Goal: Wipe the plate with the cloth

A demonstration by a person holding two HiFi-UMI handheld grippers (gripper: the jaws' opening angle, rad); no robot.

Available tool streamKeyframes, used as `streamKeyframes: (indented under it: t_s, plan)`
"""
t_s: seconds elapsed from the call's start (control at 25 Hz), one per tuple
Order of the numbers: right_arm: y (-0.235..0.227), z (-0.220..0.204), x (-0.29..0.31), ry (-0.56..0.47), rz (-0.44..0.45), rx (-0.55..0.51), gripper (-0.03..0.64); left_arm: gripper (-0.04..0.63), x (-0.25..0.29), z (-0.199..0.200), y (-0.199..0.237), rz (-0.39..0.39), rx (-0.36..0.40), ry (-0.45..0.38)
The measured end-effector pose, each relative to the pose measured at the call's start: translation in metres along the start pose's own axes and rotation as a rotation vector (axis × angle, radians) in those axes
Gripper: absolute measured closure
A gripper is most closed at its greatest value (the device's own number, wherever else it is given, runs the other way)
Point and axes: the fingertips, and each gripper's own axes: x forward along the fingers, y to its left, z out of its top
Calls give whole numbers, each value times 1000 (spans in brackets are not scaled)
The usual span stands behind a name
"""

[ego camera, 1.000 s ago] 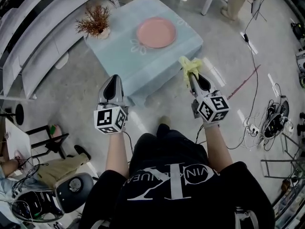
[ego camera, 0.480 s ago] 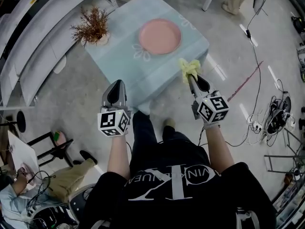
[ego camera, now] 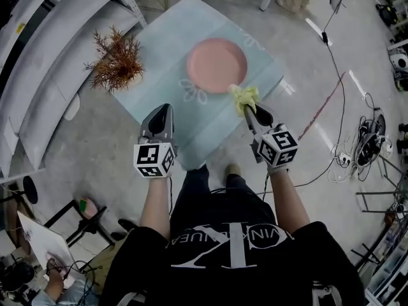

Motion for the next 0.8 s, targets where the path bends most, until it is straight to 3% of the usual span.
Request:
streamKeyframes:
  t_s: [0.52,0.8]
  plan:
    - [-21,-2,78,175,-120,-86,577,595,96,-19,28,-179,10,154]
    - [-44,-26,126,367,-80,-208,577,595,137,-54,29,-159,-16,271]
